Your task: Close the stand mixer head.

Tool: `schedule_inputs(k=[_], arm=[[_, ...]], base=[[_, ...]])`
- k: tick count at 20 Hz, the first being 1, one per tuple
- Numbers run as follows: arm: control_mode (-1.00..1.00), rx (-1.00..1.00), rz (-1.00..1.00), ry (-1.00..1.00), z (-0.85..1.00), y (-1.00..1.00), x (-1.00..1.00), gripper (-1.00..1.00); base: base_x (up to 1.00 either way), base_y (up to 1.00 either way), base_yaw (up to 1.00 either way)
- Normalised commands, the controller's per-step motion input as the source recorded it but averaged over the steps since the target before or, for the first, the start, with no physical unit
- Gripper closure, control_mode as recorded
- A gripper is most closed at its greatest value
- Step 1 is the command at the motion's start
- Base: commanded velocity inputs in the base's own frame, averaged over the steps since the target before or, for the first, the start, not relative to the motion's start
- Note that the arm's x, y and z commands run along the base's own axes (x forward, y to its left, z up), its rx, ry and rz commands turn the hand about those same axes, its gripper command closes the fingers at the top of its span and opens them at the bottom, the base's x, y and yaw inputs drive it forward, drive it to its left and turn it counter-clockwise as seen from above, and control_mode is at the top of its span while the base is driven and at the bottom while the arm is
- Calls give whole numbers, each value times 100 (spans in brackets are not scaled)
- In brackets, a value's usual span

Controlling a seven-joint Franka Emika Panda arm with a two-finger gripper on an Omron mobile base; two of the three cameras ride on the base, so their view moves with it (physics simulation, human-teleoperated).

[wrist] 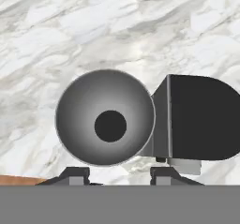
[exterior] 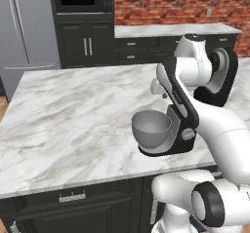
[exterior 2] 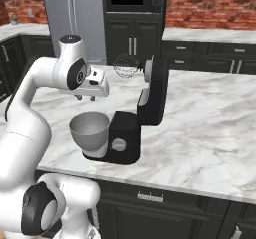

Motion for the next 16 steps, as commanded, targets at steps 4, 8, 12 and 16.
schedule_inputs(k=[4, 8, 12, 16], arm=[[-100, 5, 0, -9, 8, -53, -47, -100], [-100, 2, 12, -24, 60, -94, -98, -100], [-100, 5, 23, -24, 75, -100, -93, -100], [-100, 5, 30, -23, 72, -100, -67, -100]], base=[[0, 0, 0], [0, 0, 0], [0, 0, 0], [0, 0, 0]])
